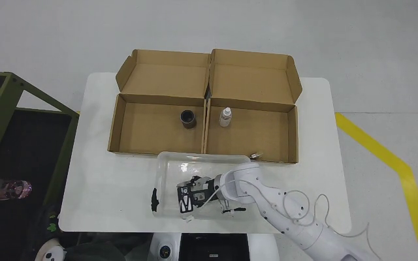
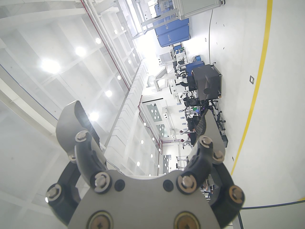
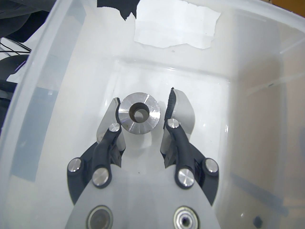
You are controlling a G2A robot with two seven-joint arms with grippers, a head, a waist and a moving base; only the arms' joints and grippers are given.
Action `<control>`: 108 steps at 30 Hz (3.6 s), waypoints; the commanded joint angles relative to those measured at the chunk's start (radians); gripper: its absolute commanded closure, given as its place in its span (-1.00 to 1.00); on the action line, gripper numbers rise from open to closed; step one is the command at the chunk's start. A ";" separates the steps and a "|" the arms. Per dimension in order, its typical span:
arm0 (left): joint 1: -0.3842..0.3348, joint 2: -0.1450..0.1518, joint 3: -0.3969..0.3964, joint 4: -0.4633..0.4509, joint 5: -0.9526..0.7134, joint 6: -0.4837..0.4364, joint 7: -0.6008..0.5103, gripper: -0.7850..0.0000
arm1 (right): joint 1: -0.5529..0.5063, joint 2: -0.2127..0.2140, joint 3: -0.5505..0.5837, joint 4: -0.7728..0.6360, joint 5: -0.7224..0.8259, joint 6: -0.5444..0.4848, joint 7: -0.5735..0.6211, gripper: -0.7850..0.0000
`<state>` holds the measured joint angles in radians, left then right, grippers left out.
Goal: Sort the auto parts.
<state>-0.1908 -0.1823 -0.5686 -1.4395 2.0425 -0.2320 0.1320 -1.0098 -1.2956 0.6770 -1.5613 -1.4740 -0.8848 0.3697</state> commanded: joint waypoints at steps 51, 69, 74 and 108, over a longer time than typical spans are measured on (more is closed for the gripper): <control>0.000 0.000 0.000 0.000 0.000 0.000 0.000 -1.00 | -0.031 0.065 0.274 -0.197 0.187 0.017 -0.204 1.00; 0.000 0.000 0.000 0.000 0.000 0.000 0.000 -1.00 | 0.120 0.035 0.231 -0.035 0.248 0.093 -0.235 1.00; 0.000 0.000 0.000 0.000 0.000 0.000 0.000 -1.00 | 0.173 0.020 0.202 0.032 0.255 0.117 -0.226 1.00; 0.000 0.000 0.000 0.000 0.000 0.000 0.000 -1.00 | 0.397 -0.101 -0.035 0.340 0.270 0.173 -0.054 1.00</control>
<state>-0.1908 -0.1823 -0.5686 -1.4395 2.0425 -0.2320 0.1320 -0.6174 -1.3934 0.6471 -1.2291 -1.2018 -0.7137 0.3121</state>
